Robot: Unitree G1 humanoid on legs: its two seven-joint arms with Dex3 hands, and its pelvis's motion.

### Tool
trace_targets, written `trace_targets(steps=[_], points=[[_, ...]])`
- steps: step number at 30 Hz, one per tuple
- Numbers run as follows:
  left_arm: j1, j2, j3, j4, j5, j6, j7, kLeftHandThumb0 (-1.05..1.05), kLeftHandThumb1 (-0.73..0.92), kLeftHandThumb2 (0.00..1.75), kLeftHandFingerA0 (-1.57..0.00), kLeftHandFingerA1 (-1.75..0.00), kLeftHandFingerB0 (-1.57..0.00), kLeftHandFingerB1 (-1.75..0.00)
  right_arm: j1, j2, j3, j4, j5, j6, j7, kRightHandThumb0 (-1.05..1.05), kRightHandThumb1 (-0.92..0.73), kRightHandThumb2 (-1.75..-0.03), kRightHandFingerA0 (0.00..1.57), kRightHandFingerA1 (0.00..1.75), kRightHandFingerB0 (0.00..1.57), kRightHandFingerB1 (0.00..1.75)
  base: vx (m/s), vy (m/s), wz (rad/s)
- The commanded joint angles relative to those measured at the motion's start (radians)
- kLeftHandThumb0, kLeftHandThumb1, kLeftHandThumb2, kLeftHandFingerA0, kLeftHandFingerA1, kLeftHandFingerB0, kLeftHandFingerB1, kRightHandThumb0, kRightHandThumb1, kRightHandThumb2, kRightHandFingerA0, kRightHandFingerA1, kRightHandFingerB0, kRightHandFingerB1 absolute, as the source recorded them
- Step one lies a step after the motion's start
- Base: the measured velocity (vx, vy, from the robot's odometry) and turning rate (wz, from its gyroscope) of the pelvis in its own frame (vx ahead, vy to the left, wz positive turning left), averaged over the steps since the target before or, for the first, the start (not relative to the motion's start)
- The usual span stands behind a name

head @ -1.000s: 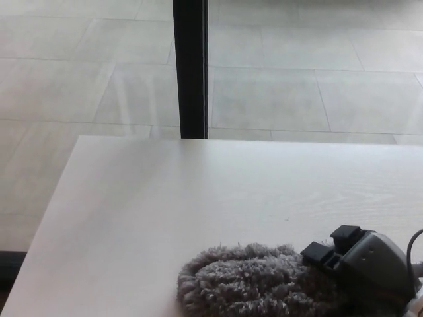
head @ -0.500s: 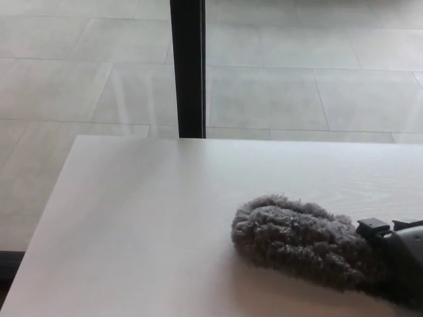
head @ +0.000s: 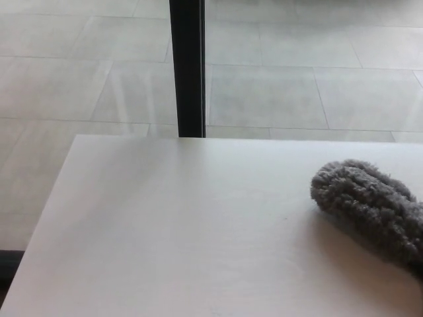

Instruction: The robot uses its right hand to pick up the duster kept in the middle of the desk and use it to wipe the desk by swiping its surface twice

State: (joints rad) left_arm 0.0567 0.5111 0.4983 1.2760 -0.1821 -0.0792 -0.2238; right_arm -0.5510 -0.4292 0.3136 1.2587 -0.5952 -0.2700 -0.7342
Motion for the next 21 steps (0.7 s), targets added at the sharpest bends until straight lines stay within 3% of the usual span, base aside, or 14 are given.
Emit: trace_targets(steps=[1, 2, 3, 4, 6, 11, 12, 13, 14, 15, 16, 19, 20, 21], points=[[0.016, 0.012, 0.030, -0.008, -0.053, 0.017, -0.056, -0.50, 0.71, 0.61, -0.61, -0.63, -0.48, -0.45, 0.058, -0.115, -0.119, 0.082, 0.121, 0.367, 0.203, -0.38, -0.70, -0.61, 0.79, 1.71, 0.68, 1.33, 0.00, 0.000, 0.00], [0.012, 0.011, 0.041, 0.001, -0.061, 0.024, -0.050, -0.49, 0.70, 0.61, -0.64, -0.64, -0.49, -0.46, 0.058, -0.139, -0.141, 0.076, 0.137, 0.348, 0.205, -0.42, -0.56, -0.98, 0.79, 1.09, 0.76, 0.96, 0.00, 0.000, 0.00], [0.012, 0.011, 0.043, 0.003, -0.062, 0.025, -0.049, -0.49, 0.70, 0.61, -0.64, -0.64, -0.49, -0.46, 0.057, -0.140, -0.144, 0.074, 0.137, 0.348, 0.206, -0.42, -0.56, -0.98, 0.79, 1.09, 0.76, 0.96, 0.00, 0.000, 0.00], [0.014, 0.011, 0.046, 0.003, -0.064, 0.022, -0.053, -0.50, 0.69, 0.61, -0.64, -0.66, -0.47, -0.46, 0.055, -0.143, -0.157, 0.073, 0.145, 0.350, 0.217, -0.39, -0.79, -0.66, 0.70, 1.38, 0.69, 1.18, 0.00, 0.000, 0.00], [0.018, 0.013, 0.033, 0.000, -0.049, 0.013, -0.054, -0.53, 0.72, 0.61, -0.63, -0.63, -0.47, -0.45, 0.028, -0.158, -0.194, 0.081, 0.164, 0.411, 0.212, -0.43, -0.85, -0.65, 0.79, 1.62, 0.67, 1.38, 0.00, 0.000, 0.00], [0.018, 0.009, 0.037, 0.003, -0.050, 0.009, -0.058, -0.52, 0.70, 0.61, -0.63, -0.63, -0.48, -0.45, 0.037, -0.178, -0.120, 0.072, 0.063, 0.419, 0.191, -0.35, -0.68, -0.61, 0.78, 1.69, 0.62, 1.35, 0.00, 0.000, 0.00], [0.020, 0.008, 0.036, 0.001, -0.050, 0.005, -0.063, -0.53, 0.71, 0.61, -0.63, -0.65, -0.47, -0.45, 0.032, -0.177, -0.126, 0.074, 0.070, 0.427, 0.210, -0.34, -0.72, -0.62, 0.73, 1.68, 0.67, 1.26, 0.00, 0.000, 0.00], [0.022, 0.005, 0.036, 0.000, -0.049, 0.005, -0.070, -0.53, 0.72, 0.61, -0.63, -0.63, -0.47, -0.44, 0.015, -0.169, -0.189, 0.077, 0.140, 0.450, 0.263, -0.42, -0.83, -0.66, 0.67, 1.28, 0.58, 1.13, 0.00, 0.000, 0.00], [0.022, 0.004, 0.037, 0.000, -0.050, 0.006, -0.069, -0.53, 0.72, 0.61, -0.64, -0.67, -0.47, -0.45, 0.010, -0.159, -0.227, 0.074, 0.175, 0.460, 0.242, -0.42, -0.67, -1.08, 0.85, 1.03, 0.76, 0.90, 0.00, 0.000, 0.00], [0.023, 0.003, 0.037, -0.002, -0.050, 0.005, -0.069, -0.53, 0.72, 0.61, -0.64, -0.67, -0.47, -0.45, 0.009, -0.147, -0.253, 0.071, 0.192, 0.467, 0.198, -0.42, -0.67, -1.08, 0.85, 1.03, 0.76, 0.90, 0.00, 0.000, 0.00], [0.024, 0.004, 0.044, -0.001, -0.060, 0.016, -0.093, -0.51, 0.73, 0.62, -0.59, -0.68, -0.44, -0.45, -0.001, -0.141, -0.260, 0.073, 0.194, 0.488, 0.222, -0.48, -0.87, -0.66, 0.76, 1.09, 0.68, 0.87, 0.00, 0.000, 0.00], [0.023, 0.001, 0.055, -0.001, -0.068, 0.023, -0.068, -0.50, 0.71, 0.61, -0.61, -0.65, -0.46, -0.46, 0.015, -0.137, -0.270, 0.050, 0.181, 0.431, 0.234, -0.48, -0.85, -0.65, 0.75, 1.18, 0.68, 0.98, 0.00, 0.000, 0.00], [0.026, 0.002, 0.048, 0.000, -0.061, 0.016, -0.072, -0.51, 0.73, 0.62, -0.62, -0.62, -0.48, -0.45, -0.006, -0.126, -0.292, 0.044, 0.203, 0.445, 0.273, -0.37, -0.64, -0.60, 0.69, 1.18, 0.73, 0.67, 0.00, 0.000, 0.00], [0.027, 0.001, 0.044, 0.002, -0.056, 0.005, -0.070, -0.48, 0.71, 0.61, -0.60, -0.64, -0.49, -0.47, -0.009, -0.141, -0.138, 0.044, 0.049, 0.447, 0.340, -0.37, -0.58, -0.58, 0.70, 1.23, 0.77, 0.53, 0.00, 0.000, 0.00]])
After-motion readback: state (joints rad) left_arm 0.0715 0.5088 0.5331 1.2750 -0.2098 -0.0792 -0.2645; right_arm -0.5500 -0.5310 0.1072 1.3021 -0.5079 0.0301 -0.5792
